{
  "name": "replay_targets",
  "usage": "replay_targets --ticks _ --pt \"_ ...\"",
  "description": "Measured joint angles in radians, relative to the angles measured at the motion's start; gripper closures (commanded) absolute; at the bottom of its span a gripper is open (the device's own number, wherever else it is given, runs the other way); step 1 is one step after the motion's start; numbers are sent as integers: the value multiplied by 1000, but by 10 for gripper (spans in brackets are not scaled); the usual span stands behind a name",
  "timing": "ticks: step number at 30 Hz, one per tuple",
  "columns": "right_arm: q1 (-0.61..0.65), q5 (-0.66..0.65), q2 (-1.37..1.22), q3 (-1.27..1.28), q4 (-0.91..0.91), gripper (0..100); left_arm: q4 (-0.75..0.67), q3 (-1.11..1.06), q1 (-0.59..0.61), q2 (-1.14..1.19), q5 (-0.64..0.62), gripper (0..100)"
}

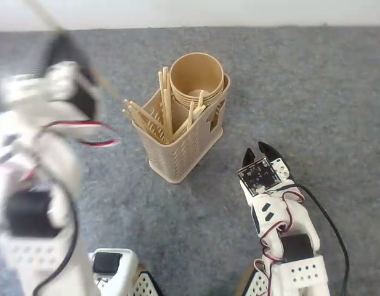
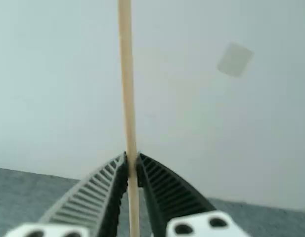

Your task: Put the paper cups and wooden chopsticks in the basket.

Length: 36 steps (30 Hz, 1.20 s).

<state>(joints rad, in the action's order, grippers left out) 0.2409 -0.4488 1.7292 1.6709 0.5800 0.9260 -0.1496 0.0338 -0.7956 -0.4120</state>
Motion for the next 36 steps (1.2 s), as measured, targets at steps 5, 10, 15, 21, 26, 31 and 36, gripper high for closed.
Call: replay_targets --ticks 5,10,15,21,26,31,36 --pt "0 0 0 0 0 912 -180 -261 -164 -2 78 987" --pt "0 0 0 0 0 912 -367 -460 -183 -3 270 987" --pt "0 0 0 0 0 912 -537 -669 -193 -3 295 972" --pt "0 0 0 0 0 912 -746 -858 -195 -5 301 889" --pt "0 -23 0 0 0 912 -769 -868 -215 -11 275 759" --pt "0 -49 0 0 0 912 -591 -790 -215 -17 221 740" --pt "0 -49 0 0 0 912 -400 -674 -219 -11 201 740"
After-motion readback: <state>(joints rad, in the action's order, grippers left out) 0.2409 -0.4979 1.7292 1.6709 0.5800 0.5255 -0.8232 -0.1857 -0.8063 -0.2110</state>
